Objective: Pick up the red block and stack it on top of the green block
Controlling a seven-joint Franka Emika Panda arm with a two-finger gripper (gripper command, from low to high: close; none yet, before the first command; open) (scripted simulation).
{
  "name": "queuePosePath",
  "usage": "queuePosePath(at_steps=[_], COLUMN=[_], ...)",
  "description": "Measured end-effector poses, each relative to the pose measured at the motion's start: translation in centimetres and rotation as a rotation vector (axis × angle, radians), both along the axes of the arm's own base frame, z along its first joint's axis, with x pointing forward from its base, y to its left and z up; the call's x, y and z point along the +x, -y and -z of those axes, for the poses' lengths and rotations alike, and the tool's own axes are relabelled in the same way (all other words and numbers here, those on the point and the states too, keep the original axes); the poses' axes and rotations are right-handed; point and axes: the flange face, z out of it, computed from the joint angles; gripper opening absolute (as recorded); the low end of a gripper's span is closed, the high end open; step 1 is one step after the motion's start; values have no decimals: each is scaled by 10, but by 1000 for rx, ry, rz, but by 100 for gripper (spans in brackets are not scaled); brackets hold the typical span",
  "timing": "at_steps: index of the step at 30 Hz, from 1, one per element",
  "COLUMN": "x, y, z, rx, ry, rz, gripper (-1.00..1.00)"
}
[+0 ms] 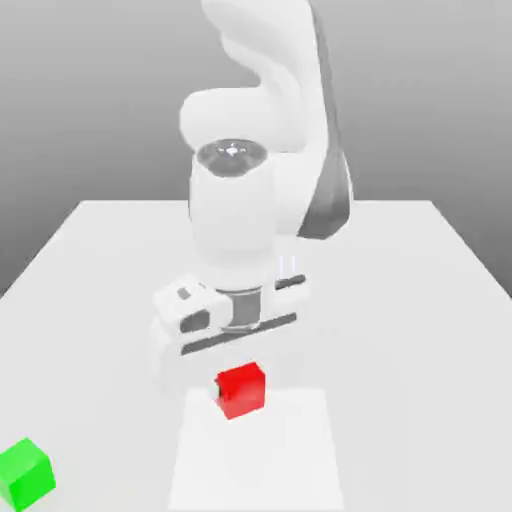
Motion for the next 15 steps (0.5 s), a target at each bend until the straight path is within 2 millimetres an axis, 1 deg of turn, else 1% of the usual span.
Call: queuePosePath(at_steps=[3, 5, 9, 10, 11, 13, 14, 15], x=[21, 30, 35, 35, 35, 35, 34, 34], y=[54, 95, 182, 192, 197, 201, 202, 202], z=[-7, -12, -24, -17, -6, 22, 32, 32], rx=[0, 0, -1, -1, -1, -2, -2, -2], ry=[-1, 0, 6, 7, 8, 8, 8, 8], rz=[184, 312, 562, 590, 604, 614, 617, 617], gripper=[-100, -100, -100, -100, -100, -100, 100, 100])
